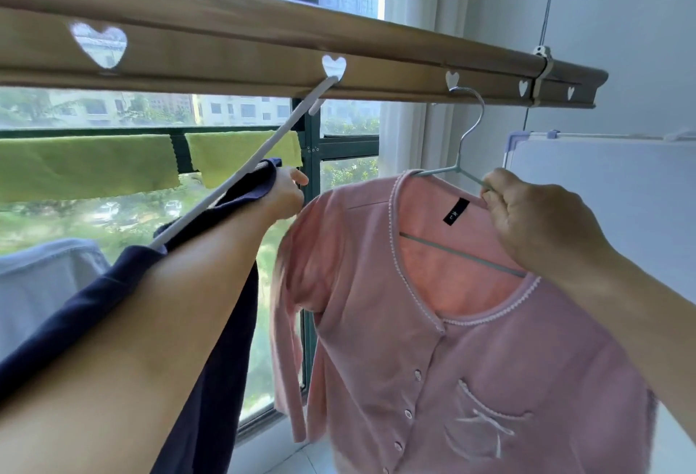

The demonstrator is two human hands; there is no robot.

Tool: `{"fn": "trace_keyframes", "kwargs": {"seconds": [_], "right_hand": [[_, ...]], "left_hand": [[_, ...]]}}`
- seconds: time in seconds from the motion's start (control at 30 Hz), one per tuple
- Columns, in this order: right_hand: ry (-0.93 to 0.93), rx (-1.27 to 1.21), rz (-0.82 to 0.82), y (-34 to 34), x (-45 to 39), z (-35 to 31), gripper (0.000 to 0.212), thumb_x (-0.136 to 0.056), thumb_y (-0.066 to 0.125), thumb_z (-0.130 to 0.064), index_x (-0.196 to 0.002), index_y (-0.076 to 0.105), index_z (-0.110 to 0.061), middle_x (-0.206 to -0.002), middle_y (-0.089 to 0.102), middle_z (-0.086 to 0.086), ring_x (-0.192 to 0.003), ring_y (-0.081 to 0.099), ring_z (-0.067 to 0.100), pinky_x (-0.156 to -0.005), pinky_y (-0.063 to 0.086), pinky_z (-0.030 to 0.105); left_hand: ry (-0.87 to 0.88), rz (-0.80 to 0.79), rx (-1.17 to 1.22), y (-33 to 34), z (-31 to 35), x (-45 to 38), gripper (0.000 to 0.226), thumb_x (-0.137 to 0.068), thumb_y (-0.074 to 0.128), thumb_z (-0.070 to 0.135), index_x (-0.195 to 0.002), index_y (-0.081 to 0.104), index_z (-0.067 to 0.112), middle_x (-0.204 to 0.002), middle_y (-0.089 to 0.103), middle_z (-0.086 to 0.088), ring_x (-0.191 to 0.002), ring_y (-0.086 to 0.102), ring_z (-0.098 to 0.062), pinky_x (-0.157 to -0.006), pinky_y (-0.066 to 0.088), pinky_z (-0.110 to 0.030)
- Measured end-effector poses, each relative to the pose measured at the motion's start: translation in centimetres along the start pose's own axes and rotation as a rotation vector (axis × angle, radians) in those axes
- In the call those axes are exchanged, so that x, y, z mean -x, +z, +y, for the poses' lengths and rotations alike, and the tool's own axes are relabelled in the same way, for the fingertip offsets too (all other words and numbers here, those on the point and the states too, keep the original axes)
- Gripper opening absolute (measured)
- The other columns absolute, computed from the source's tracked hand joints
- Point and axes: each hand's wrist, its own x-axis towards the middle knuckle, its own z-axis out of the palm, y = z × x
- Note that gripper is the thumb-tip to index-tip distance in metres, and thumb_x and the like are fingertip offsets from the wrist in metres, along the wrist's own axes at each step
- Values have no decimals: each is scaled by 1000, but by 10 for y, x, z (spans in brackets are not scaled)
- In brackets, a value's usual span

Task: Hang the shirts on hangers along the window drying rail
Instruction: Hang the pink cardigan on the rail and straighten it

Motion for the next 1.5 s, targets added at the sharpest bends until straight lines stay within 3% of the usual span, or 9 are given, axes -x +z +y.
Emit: {"fn": "trace_keyframes", "kwargs": {"seconds": [0.17,0.43,0.7,0.87,0.97,1.13,1.3,1.43,1.5], "right_hand": [[-11,1,8,2,-4,-5,19,-98,38,-29,-102,51,-15,-72,63,20,-66,56,40,-58,35,34],[20,-98,-23,1,-4,-19,19,-97,39,-30,-102,53,-19,-67,54,9,-64,44,31,-62,34,31],[21,-184,-64,-5,-3,-20,14,-97,41,-30,-89,51,-24,-64,56,4,-65,50,31,-62,37,31],[-1,-263,-175,-14,-7,-14,17,-96,45,-27,-79,49,-26,-56,50,-6,-57,47,11,-58,33,29],[-20,-327,-240,-20,-7,-14,20,-96,46,-24,-77,52,-24,-57,51,-5,-57,48,12,-57,38,29],[-24,-389,-285,-26,-7,-15,20,-96,47,-22,-79,57,-20,-59,51,-1,-58,47,15,-60,39,30],[-19,-292,-234,-26,-7,-11,19,-95,44,-29,-78,51,-28,-61,54,-4,-63,52,21,-64,44,33],[-5,-202,-196,-27,-9,-13,16,-96,41,-31,-82,48,-32,-74,61,1,-74,55,28,-67,43,33],[3,-207,-197,-27,-8,-14,16,-96,42,-30,-81,48,-32,-72,60,0,-73,54,28,-66,42,32]], "left_hand": [[172,-295,14,-1,8,19,22,-81,67,8,-101,65,17,-96,65,-7,-84,58,-19,-82,52,-37],[249,-60,134,8,-4,23,23,-76,73,13,-75,55,27,-74,57,3,-69,56,-15,-65,51,-31],[374,113,203,15,5,34,16,-87,54,-4,-91,69,-3,-81,63,-6,-63,57,6,-61,43,-3],[257,201,84,8,-2,28,16,-86,49,21,-75,61,24,-78,64,-2,-76,58,-21,-71,49,-29],[153,286,100,2,12,23,15,-89,47,14,-80,58,18,-82,61,-5,-82,57,-24,-74,46,-31],[195,142,-165,-1,31,21,20,-92,52,13,-98,69,3,-105,63,-15,-96,58,-29,-79,40,-26],[183,-132,-103,-3,25,31,25,-91,54,32,-81,63,11,-75,60,-3,-66,49,-17,-57,38,-26],[233,-331,104,-13,21,43,56,-77,54,57,-80,65,2,-78,63,-6,-75,56,-19,-78,51,-38],[265,-369,212,-15,20,46,42,-73,67,49,-86,69,9,-87,66,-5,-83,58,-15,-84,49,-32]]}}
